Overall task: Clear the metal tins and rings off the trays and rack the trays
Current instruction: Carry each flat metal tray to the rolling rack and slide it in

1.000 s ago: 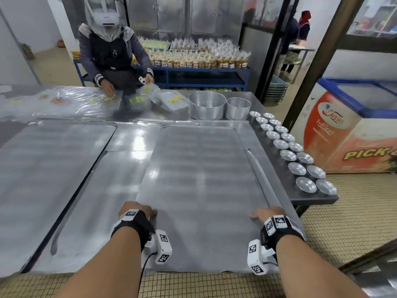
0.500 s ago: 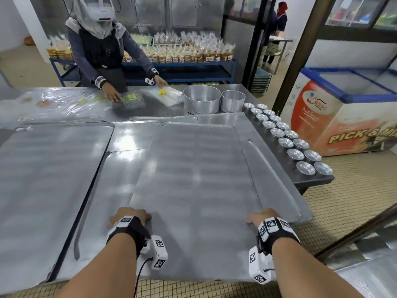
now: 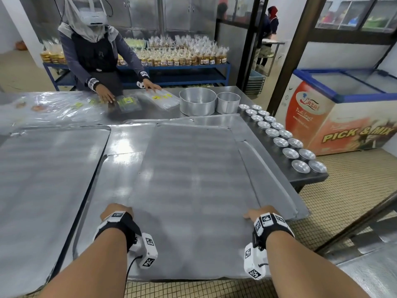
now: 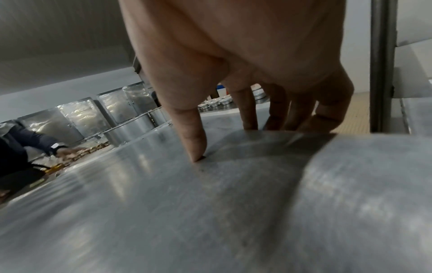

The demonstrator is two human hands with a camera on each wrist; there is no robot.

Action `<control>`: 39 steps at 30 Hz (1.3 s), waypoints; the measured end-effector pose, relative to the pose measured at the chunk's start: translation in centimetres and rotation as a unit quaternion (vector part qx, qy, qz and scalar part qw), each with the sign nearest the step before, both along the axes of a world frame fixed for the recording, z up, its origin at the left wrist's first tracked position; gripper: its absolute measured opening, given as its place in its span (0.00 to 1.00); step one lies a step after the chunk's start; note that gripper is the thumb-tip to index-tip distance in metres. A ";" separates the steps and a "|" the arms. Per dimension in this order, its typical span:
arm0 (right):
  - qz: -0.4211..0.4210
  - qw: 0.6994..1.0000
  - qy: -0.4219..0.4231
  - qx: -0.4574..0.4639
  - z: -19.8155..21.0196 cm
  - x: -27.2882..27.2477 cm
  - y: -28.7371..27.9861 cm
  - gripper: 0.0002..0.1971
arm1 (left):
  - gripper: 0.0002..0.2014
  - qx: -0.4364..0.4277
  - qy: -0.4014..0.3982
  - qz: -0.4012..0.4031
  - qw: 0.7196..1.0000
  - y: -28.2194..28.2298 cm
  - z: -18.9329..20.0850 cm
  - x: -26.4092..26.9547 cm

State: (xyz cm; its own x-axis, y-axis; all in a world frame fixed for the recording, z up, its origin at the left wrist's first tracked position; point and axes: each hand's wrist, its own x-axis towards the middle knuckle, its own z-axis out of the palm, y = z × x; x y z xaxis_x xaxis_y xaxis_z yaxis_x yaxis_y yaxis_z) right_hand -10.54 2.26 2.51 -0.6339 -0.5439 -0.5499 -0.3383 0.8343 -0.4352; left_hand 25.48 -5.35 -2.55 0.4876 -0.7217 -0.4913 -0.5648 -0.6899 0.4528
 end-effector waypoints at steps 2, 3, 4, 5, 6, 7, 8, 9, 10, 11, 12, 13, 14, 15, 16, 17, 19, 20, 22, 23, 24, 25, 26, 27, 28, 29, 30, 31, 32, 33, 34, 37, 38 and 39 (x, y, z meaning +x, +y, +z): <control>-0.009 1.000 -0.019 -0.005 0.1 -0.5 0.1 0.17 | 0.07 0.030 -0.021 -0.047 0.998 0.0 -0.4 0.1; -0.018 1.000 -0.018 -0.006 0.2 -0.8 0.3 0.19 | 0.06 0.039 -0.020 -0.048 0.998 0.1 -0.4 0.0; -0.018 1.000 -0.007 -0.009 0.0 -1.2 0.4 0.19 | 0.07 0.036 -0.029 -0.049 0.998 0.3 -0.5 -0.3; -0.018 1.000 0.003 -0.017 -0.2 -1.4 0.6 0.20 | 0.06 0.034 -0.038 -0.050 0.997 0.5 -0.8 -0.5; -0.017 1.000 0.012 -0.015 -0.3 -1.5 0.7 0.19 | 0.06 0.039 -0.041 -0.044 0.997 0.8 -1.0 -0.9; -0.015 1.000 0.013 -0.018 -0.6 -1.5 0.7 0.18 | 0.07 0.032 -0.044 -0.022 0.998 1.1 -1.2 -1.2; -0.010 1.000 0.014 -0.017 -1.0 -1.7 0.8 0.17 | 0.09 0.010 -0.042 -0.005 0.999 1.2 -1.6 -1.4; -0.001 1.000 0.019 -0.012 -1.3 -1.7 0.9 0.14 | 0.09 -0.010 -0.041 0.008 0.999 1.5 -1.6 -1.6; 0.009 1.000 0.024 -0.002 -1.4 -1.7 1.0 0.14 | 0.10 -0.030 -0.039 0.014 0.999 1.6 -2.1 -1.7; 0.010 1.000 0.024 0.002 -1.4 -1.7 1.0 0.17 | 0.11 -0.036 -0.031 0.027 0.999 1.7 -2.2 -1.8; 0.010 1.000 0.026 0.001 -1.6 -1.7 1.0 0.21 | 0.11 -0.039 -0.033 0.029 0.998 1.8 -2.2 -1.9; 0.009 1.000 0.025 0.000 -1.6 -1.8 1.0 0.24 | 0.11 -0.043 -0.033 0.031 0.998 2.0 -2.2 -2.0; 0.007 1.000 0.024 0.002 -1.5 -1.9 0.9 0.25 | 0.11 -0.043 -0.029 0.032 0.998 1.9 -2.2 -2.1; 0.005 1.000 0.023 0.004 -1.5 -1.9 0.9 0.25 | 0.09 -0.042 -0.022 0.035 0.998 2.0 -2.1 -2.1; 0.003 1.000 0.020 0.003 -1.5 -1.9 0.8 0.25 | 0.08 -0.042 -0.025 0.036 0.998 1.9 -2.1 -2.1; 0.004 1.000 0.019 0.002 -1.5 -1.9 0.8 0.25 | 0.08 -0.047 -0.028 0.041 0.998 2.0 -2.1 -2.1; 0.007 1.000 0.016 0.002 -1.5 -1.7 0.6 0.24 | 0.08 -0.044 -0.021 0.052 0.997 1.9 -2.0 -2.1; 0.012 1.000 0.016 0.003 -1.6 -1.6 0.5 0.23 | 0.08 -0.041 -0.019 0.052 0.998 1.9 -1.9 -2.1; 0.019 1.000 0.014 0.013 -1.9 -1.4 0.2 0.21 | 0.07 -0.031 -0.015 0.046 0.998 1.7 -1.5 -2.2; 0.021 1.000 0.012 0.019 -2.0 -1.4 0.1 0.20 | 0.06 -0.021 -0.004 0.044 0.999 1.7 -1.4 -2.1; 0.017 1.000 0.010 0.019 -2.2 -1.4 0.0 0.19 | 0.06 -0.011 0.005 0.042 0.999 1.5 -1.3 -2.1; 0.013 1.000 0.009 0.020 -2.3 -1.4 0.0 0.19 | 0.06 -0.002 0.005 0.035 0.999 1.5 -1.2 -2.0; 0.007 1.000 0.008 0.020 -2.3 -1.3 0.0 0.19 | 0.06 0.005 0.004 0.031 1.000 1.4 -1.0 -1.9; 0.003 1.000 0.008 0.018 -2.1 -1.2 0.0 0.18 | 0.07 0.006 0.004 0.034 0.999 1.4 -0.9 -1.7; 0.000 1.000 0.011 0.019 -2.0 -1.1 0.0 0.17 | 0.07 0.006 0.008 0.040 0.999 1.3 -0.9 -1.5; -0.003 1.000 0.012 0.022 -1.9 -0.9 0.1 0.16 | 0.08 0.004 0.015 0.047 0.999 1.3 -1.0 -1.2; -0.007 1.000 0.010 0.024 -1.7 -0.6 0.1 0.15 | 0.08 0.006 0.029 0.047 0.998 1.3 -1.0 -0.9; -0.013 1.000 0.007 0.026 -1.7 -0.3 0.3 0.16 | 0.08 0.005 0.046 0.047 0.998 1.3 -1.2 -0.6; -0.018 0.999 0.004 0.030 -1.7 0.0 0.4 0.17 | 0.12 0.003 0.063 0.047 0.997 1.2 -1.6 -0.4; -0.020 0.999 -0.002 0.032 -1.8 0.4 0.6 0.18 | 0.16 0.001 0.073 0.041 0.997 1.1 -1.7 -0.1; -0.017 0.999 -0.010 0.028 -1.9 0.7 0.8 0.20 | 0.19 -0.001 0.083 0.036 0.996 1.1 -1.5 0.2; -0.053 0.998 -0.041 0.014 -2.2 1.6 1.6 0.18 | 0.18 0.028 0.131 0.021 0.991 0.8 -0.9 1.3; -0.067 0.996 -0.047 0.018 -2.3 2.0 1.9 0.16 | 0.17 0.038 0.140 0.018 0.989 0.7 -0.8 1.7; -0.082 0.995 -0.052 0.015 -2.3 2.4 2.2 0.15 | 0.16 0.042 0.136 0.015 0.990 0.4 -0.8 1.9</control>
